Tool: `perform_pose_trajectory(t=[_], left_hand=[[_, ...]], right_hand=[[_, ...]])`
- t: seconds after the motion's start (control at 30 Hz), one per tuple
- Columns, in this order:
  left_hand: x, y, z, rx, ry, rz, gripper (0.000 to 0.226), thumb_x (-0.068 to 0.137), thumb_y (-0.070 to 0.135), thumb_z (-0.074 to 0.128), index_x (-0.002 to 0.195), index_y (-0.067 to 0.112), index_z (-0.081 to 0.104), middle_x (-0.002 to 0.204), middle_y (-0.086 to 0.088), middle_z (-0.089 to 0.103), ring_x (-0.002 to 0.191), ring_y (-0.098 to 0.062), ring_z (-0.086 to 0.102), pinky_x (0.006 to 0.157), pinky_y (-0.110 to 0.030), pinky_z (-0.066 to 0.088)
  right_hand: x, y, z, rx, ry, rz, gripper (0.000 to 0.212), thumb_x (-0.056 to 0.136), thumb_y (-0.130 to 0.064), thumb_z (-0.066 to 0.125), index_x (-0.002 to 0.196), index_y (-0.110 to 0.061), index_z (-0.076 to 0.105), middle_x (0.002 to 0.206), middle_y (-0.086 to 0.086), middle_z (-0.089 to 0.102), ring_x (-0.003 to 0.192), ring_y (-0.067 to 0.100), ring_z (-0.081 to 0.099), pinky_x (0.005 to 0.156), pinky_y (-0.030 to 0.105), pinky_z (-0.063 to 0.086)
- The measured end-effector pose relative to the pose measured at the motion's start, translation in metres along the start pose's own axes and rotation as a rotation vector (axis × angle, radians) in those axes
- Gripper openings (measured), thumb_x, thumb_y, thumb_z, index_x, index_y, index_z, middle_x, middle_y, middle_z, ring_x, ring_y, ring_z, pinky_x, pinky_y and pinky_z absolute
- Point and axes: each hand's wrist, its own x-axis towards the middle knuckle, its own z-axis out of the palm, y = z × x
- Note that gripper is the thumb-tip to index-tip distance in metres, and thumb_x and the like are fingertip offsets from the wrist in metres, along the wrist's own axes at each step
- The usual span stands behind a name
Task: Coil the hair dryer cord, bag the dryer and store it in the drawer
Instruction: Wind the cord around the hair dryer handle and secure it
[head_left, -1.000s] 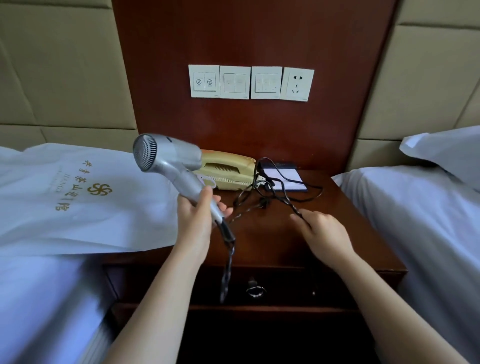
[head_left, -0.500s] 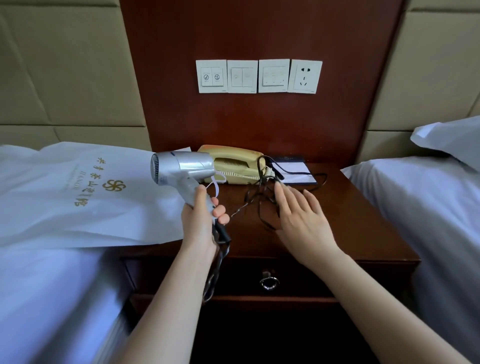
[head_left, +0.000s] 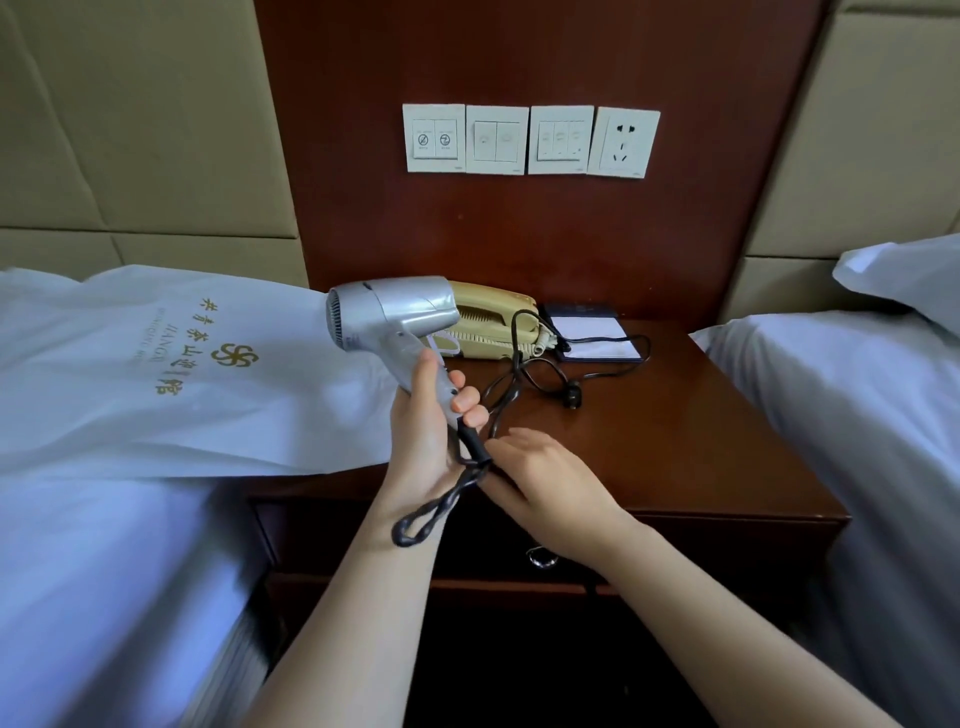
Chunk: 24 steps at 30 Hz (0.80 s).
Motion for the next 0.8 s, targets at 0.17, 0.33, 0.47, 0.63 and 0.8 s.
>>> perform_pose_trajectory(t=[0.17, 0.33, 0.47, 0.63, 0.8], left_hand=[[0.006, 0.011, -0.013, 0.102, 0.044, 0.048, 0.029, 0.097, 0.028, 0.043, 0.074, 0.01, 0.04, 0.06, -0.001, 0.035, 0.034, -0.008, 0.035, 0.034, -0.015, 0.03], [0.012, 0.025, -0.029, 0.128, 0.156, 0.186, 0.024, 0.096, 0.019, 0.048, 0.074, 0.012, 0.041, 0.065, -0.001, 0.041, 0.035, -0.007, 0.037, 0.038, -0.017, 0.033], [0.016, 0.036, -0.045, 0.166, 0.226, 0.205, 0.026, 0.096, 0.018, 0.048, 0.073, 0.01, 0.039, 0.065, -0.003, 0.039, 0.033, -0.007, 0.038, 0.039, -0.016, 0.035], [0.018, 0.037, -0.051, 0.237, 0.252, 0.205, 0.022, 0.096, 0.018, 0.049, 0.076, 0.011, 0.041, 0.067, -0.003, 0.039, 0.032, -0.006, 0.038, 0.037, -0.016, 0.035], [0.018, 0.027, -0.042, 0.324, 0.334, 0.238, 0.02, 0.093, 0.019, 0.05, 0.078, 0.012, 0.04, 0.067, -0.002, 0.04, 0.032, -0.006, 0.035, 0.035, -0.016, 0.03]], right_hand=[[-0.007, 0.013, -0.01, -0.046, -0.022, 0.005, 0.04, 0.096, -0.049, 0.029, 0.08, -0.016, 0.046, 0.069, 0.001, 0.057, 0.062, 0.028, 0.055, 0.051, 0.033, 0.033], [-0.02, 0.052, -0.026, -0.301, 0.125, -0.007, 0.042, 0.091, -0.049, 0.03, 0.064, -0.019, 0.044, 0.045, 0.001, 0.053, 0.038, 0.028, 0.051, 0.038, 0.023, 0.025], [-0.038, 0.081, -0.045, -0.371, 0.163, 0.169, 0.039, 0.092, -0.046, 0.043, 0.064, -0.019, 0.048, 0.053, 0.004, 0.06, 0.053, 0.035, 0.06, 0.043, 0.028, 0.025], [-0.038, 0.086, -0.053, -0.348, 0.102, 0.318, 0.038, 0.094, -0.049, 0.036, 0.077, -0.02, 0.054, 0.075, 0.004, 0.066, 0.079, 0.035, 0.063, 0.056, 0.032, 0.03], [-0.027, 0.066, -0.041, -0.375, 0.094, 0.335, 0.036, 0.094, -0.051, 0.035, 0.113, -0.027, 0.053, 0.102, -0.002, 0.066, 0.089, 0.029, 0.065, 0.057, 0.031, 0.039]])
